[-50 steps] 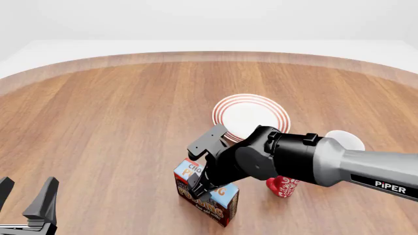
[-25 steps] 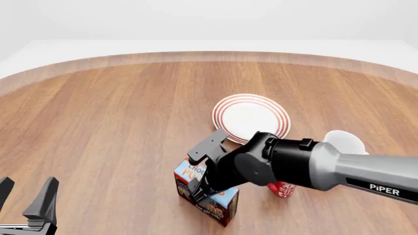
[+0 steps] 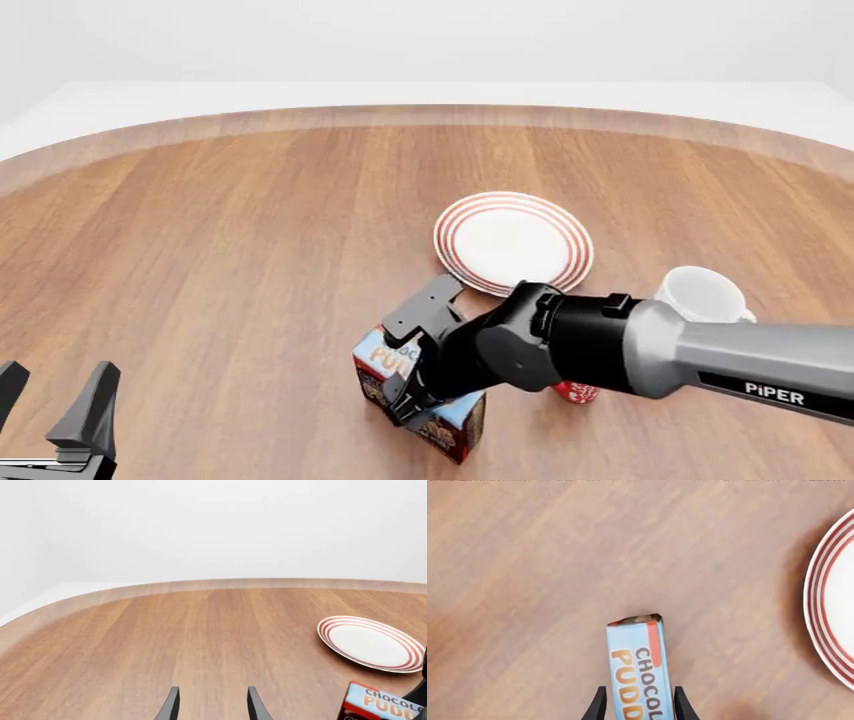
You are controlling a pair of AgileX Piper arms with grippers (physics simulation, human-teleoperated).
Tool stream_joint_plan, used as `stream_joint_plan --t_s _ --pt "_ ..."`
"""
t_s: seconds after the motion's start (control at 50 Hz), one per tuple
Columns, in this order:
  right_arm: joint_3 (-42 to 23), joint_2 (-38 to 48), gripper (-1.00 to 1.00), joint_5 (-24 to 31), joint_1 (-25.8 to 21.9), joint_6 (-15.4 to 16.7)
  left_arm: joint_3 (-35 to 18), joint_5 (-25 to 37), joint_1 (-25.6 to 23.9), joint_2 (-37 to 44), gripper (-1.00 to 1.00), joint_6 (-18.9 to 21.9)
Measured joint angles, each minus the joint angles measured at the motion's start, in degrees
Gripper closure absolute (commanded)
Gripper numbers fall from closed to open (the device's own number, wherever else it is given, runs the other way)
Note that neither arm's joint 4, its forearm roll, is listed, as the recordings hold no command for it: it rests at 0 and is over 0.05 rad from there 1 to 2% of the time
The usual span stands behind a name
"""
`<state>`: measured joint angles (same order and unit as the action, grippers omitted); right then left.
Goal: Put the chocolate pudding to the right of the plate.
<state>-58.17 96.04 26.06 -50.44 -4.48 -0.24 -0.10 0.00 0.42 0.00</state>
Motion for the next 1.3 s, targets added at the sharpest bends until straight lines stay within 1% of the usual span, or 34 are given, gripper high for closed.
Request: stream_joint_plan --t_s 0.14,0.36,0.46,0.58,0.9,1.12,1.3 --pt "-0.2 -0.4 1.00 -0.3 0.9 1.0 0.0 0.0 0.0 0.0 -1.00 0.0" --pt "0.1 -0.5 1.00 -0.5 1.1 1.8 0.0 0.0 0.0 0.0 -1.00 0.0" --pt "-0.9 -0.9 1.00 0.5 1.7 2.7 0.0 0.0 0.0 0.0 -1.00 0.0" --pt "-3.6 -1.4 1.00 2.8 2.4 4.4 0.0 0.0 0.0 0.0 -1.00 0.0" --pt "-14.9 -2.4 1.00 10.5 4.5 10.4 0.0 0.0 0.0 0.0 -1.00 0.0" --pt "-25.3 -2.0 1.00 16.0 6.1 14.2 0.0 0.0 0.0 0.0 -1.00 0.0" --pt "-34.0 -0.7 1.00 19.6 7.1 16.5 0.0 0.0 0.0 0.0 -1.00 0.0"
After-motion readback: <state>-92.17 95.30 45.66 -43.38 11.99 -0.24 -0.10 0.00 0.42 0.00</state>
